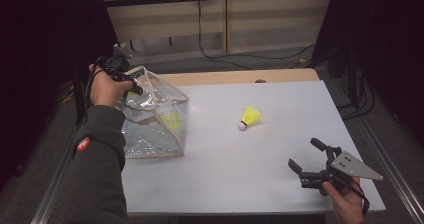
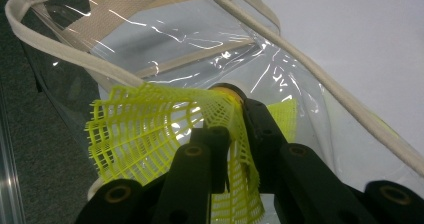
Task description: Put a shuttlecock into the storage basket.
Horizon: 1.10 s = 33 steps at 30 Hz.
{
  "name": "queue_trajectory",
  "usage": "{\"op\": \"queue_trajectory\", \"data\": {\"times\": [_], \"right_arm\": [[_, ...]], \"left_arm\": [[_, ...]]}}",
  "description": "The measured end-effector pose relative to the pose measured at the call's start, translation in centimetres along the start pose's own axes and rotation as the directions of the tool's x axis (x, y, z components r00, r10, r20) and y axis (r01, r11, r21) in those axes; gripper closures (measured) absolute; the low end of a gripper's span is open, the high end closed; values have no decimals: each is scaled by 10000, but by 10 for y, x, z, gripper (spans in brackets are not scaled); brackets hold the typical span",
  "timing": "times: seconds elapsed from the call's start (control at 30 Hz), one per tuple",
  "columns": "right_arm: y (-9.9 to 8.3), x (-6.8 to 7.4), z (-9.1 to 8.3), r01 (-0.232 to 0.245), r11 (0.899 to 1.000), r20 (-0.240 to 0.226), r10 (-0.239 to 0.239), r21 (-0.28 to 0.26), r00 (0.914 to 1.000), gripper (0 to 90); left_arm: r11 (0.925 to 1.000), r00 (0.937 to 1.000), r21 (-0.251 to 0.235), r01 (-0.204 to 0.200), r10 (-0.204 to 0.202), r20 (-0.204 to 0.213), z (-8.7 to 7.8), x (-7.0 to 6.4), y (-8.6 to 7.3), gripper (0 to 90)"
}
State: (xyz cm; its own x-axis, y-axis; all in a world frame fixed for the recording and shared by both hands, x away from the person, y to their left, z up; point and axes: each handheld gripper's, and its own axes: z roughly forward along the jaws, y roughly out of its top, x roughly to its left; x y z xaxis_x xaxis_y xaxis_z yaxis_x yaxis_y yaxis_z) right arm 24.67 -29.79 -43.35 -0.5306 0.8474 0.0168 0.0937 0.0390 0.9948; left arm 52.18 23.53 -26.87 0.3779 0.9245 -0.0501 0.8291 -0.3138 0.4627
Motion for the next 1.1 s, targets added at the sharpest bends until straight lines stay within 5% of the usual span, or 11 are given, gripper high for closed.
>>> {"op": "queue_trajectory", "data": {"times": [1.1], "right_arm": [[-1, -1, 0, -16, 10000, -6, 16, 33, 10000, 9]], "left_arm": [[9960, 9994, -823, -340, 345, 47, 10, -2, 7, 754]]}}
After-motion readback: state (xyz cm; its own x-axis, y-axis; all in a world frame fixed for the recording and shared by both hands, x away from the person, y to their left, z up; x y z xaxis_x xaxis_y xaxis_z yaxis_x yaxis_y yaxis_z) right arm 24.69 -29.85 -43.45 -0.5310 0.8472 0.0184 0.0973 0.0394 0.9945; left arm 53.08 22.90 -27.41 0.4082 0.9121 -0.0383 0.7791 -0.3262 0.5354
